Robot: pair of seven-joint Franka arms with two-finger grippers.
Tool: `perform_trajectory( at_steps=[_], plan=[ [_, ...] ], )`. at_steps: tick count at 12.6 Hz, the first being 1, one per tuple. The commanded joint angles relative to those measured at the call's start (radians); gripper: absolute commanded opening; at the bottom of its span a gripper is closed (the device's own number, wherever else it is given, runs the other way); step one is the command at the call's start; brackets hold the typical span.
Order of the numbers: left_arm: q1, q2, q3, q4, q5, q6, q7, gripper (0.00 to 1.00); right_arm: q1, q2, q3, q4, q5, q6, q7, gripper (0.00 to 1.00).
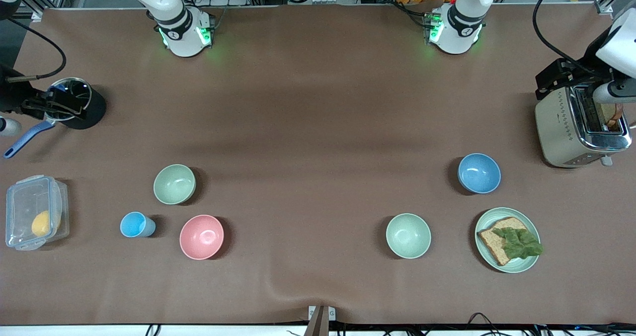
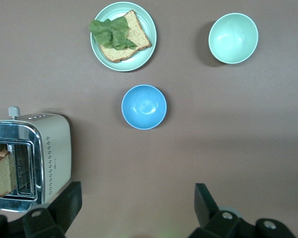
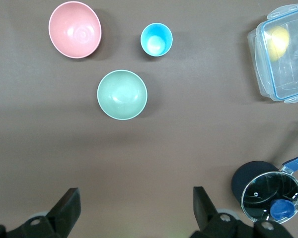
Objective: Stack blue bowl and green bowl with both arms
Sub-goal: 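Raise both grippers from the rest pose toward the bowls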
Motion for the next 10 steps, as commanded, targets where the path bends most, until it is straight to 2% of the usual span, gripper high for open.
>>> perform_trajectory(
  at_steps=[1, 4, 7, 10],
  plan=[
    [0.007, -0.018, 0.002, -0.007, -0.03, -0.001, 0.022, 1.0, -0.023, -0.026, 0.014, -0.019, -0.012, -0.016, -0.011, 1.0],
    [0.014, -0.01, 0.008, 0.001, -0.03, -0.001, 0.019, 1.0, -0.072, -0.026, 0.06, -0.019, -0.011, -0.022, -0.008, 1.0],
    [0.017, 0.01, 0.014, -0.001, -0.027, -0.001, 0.005, 1.0, -0.049, -0.023, 0.048, -0.02, -0.015, -0.019, -0.004, 1.0],
    [0.063, 0.043, 0.014, -0.018, -0.032, 0.001, 0.003, 1.0, -0.055, 0.003, 0.048, -0.028, -0.015, -0.007, -0.008, 1.0]
  ],
)
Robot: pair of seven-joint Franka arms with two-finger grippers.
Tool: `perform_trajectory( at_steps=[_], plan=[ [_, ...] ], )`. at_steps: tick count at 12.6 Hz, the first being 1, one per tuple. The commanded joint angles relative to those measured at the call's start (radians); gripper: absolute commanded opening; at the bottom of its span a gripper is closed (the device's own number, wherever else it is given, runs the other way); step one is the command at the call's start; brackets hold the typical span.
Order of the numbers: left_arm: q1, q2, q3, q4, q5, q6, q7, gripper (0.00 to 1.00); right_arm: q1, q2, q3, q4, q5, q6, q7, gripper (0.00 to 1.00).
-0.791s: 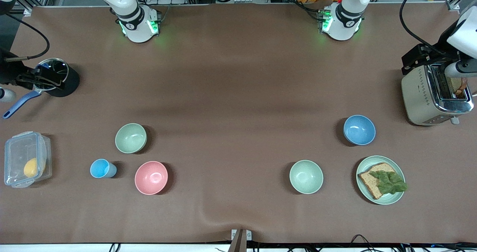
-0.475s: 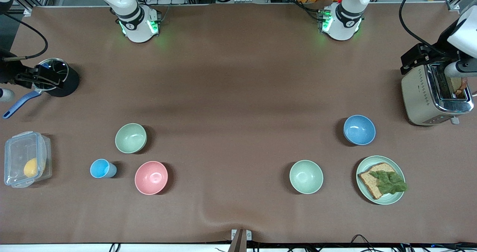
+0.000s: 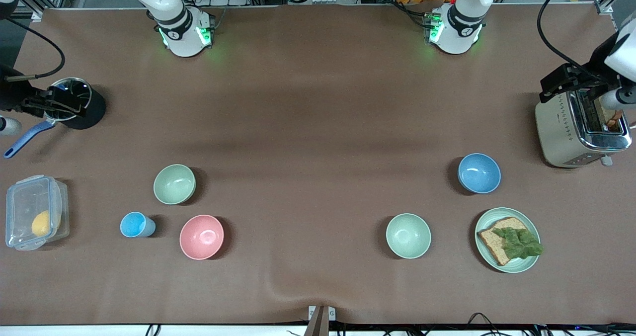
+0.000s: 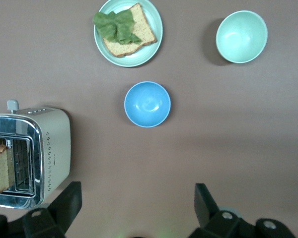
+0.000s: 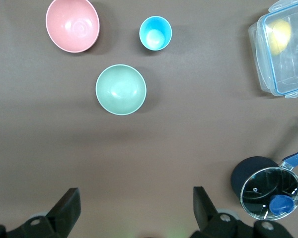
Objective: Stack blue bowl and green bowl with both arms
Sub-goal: 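Raise both grippers from the rest pose toward the bowls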
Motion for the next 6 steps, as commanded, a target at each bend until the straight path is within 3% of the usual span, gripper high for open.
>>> perform_trajectory(
  at_steps=[1, 6],
  plan=[
    [0.035, 0.035, 0.0, -0.012, -0.023, 0.006, 0.001, 1.0, -0.019, 0.019, 0.014, -0.023, -0.015, 0.015, -0.006, 1.0],
    [0.093, 0.035, 0.0, -0.251, -0.011, 0.238, 0.002, 1.0, -0.026, 0.197, 0.013, -0.055, -0.014, 0.175, -0.005, 1.0]
  ],
)
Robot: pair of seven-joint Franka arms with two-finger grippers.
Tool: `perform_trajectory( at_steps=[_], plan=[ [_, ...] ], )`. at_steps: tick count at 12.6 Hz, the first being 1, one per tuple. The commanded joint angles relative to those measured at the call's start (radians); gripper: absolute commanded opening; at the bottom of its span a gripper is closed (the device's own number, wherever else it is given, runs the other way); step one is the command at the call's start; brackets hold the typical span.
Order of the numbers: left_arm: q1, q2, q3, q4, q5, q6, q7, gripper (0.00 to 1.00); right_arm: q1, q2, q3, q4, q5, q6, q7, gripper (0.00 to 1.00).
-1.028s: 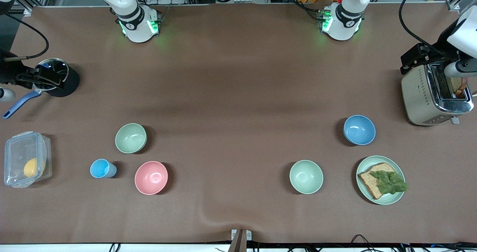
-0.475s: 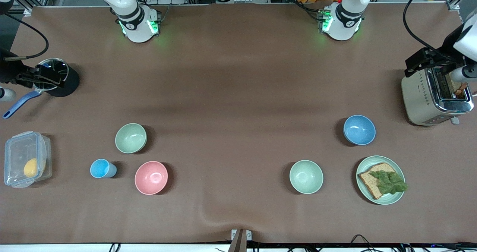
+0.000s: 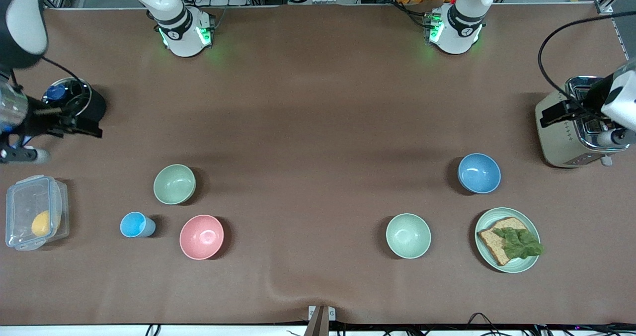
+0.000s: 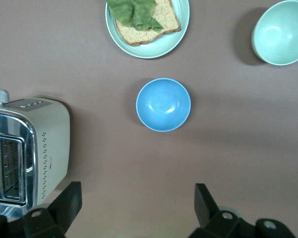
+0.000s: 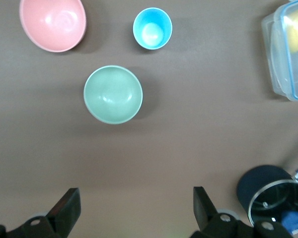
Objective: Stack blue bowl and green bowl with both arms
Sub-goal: 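Lower the right gripper onto the green bowl while the left gripper grasps the blue bowl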
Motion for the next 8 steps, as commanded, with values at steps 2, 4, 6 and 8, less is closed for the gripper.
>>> perform_trajectory(
  at_steps=[2, 4, 6, 8],
  plan=[
    [0.05, -0.026, -0.003, -0.247, -0.009, 0.258, 0.004, 1.0, -0.018, 0.119, 0.016, -0.038, -0.013, 0.139, 0.002, 1.0],
    [0.051, 0.002, -0.003, -0.35, -0.009, 0.41, 0.001, 1.0, -0.013, 0.185, 0.016, -0.063, -0.012, 0.225, 0.002, 1.0],
    [0.051, 0.061, -0.003, -0.413, -0.009, 0.539, -0.003, 1.0, -0.011, 0.224, 0.016, -0.124, -0.012, 0.352, -0.001, 1.0],
    [0.059, 0.138, -0.003, -0.431, -0.009, 0.621, -0.003, 1.0, -0.008, 0.279, 0.016, -0.153, -0.004, 0.442, 0.002, 1.0]
  ],
)
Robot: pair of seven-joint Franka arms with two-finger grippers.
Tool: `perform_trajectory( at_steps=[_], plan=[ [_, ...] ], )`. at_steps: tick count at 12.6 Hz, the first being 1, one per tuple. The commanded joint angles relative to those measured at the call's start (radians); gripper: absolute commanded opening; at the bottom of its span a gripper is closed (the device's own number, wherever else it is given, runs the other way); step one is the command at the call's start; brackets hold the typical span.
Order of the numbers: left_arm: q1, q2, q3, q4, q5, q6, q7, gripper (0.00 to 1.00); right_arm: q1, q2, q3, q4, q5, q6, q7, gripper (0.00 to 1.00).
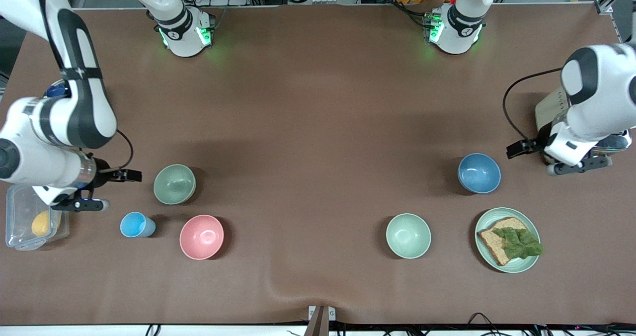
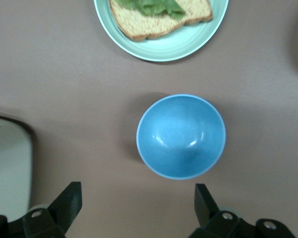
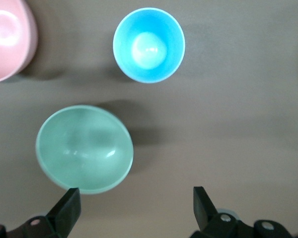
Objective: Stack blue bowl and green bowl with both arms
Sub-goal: 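Lower the right gripper onto the green bowl while the left gripper grasps the blue bowl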
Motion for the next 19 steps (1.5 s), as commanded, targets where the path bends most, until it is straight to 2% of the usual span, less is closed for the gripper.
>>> perform_trajectory(
  at_steps=[1, 5, 6, 7, 10, 11, 14, 15, 17, 18, 19],
  plan=[
    [0.029, 0.09, -0.004, -0.013, -0.009, 0.092, -0.003, 1.0, -0.009, 0.061, 0.012, -0.026, 0.002, 0.068, 0.002, 1.0],
    [0.04, 0.201, -0.004, 0.011, -0.011, 0.157, -0.003, 1.0, 0.002, 0.116, 0.015, -0.029, 0.01, 0.08, 0.005, 1.0],
    [0.041, 0.219, -0.006, 0.025, -0.012, 0.157, -0.003, 1.0, 0.002, 0.127, 0.015, -0.029, 0.039, 0.089, 0.003, 1.0],
    [0.037, 0.236, -0.006, 0.033, -0.018, 0.159, -0.004, 1.0, 0.0, 0.135, 0.013, -0.029, 0.066, 0.093, 0.003, 1.0],
    [0.035, 0.251, -0.006, 0.034, -0.014, 0.179, -0.004, 1.0, 0.002, 0.162, 0.013, -0.029, 0.076, 0.093, 0.003, 1.0],
    [0.035, 0.253, -0.004, 0.034, -0.011, 0.177, -0.003, 0.86, 0.002, 0.166, 0.013, -0.031, 0.077, 0.093, 0.003, 1.0],
    [0.032, 0.271, -0.004, 0.037, -0.008, 0.18, -0.001, 0.62, 0.005, 0.164, 0.015, -0.067, 0.077, 0.126, 0.003, 1.0],
    [0.029, 0.271, -0.004, 0.037, -0.008, 0.18, -0.001, 0.56, 0.005, 0.166, 0.015, -0.079, 0.077, 0.145, 0.003, 0.88],
    [0.03, 0.277, -0.004, 0.037, -0.008, 0.182, -0.001, 0.5, 0.01, 0.164, 0.016, -0.08, 0.077, 0.146, 0.003, 0.44],
    [0.03, 0.277, -0.004, 0.037, -0.008, 0.182, 0.0, 0.47, 0.01, 0.164, 0.016, -0.08, 0.077, 0.146, 0.003, 0.3],
    [0.03, 0.277, -0.004, 0.036, -0.008, 0.182, -0.001, 0.39, 0.011, 0.163, 0.016, -0.08, 0.077, 0.146, 0.003, 0.22]
  ],
)
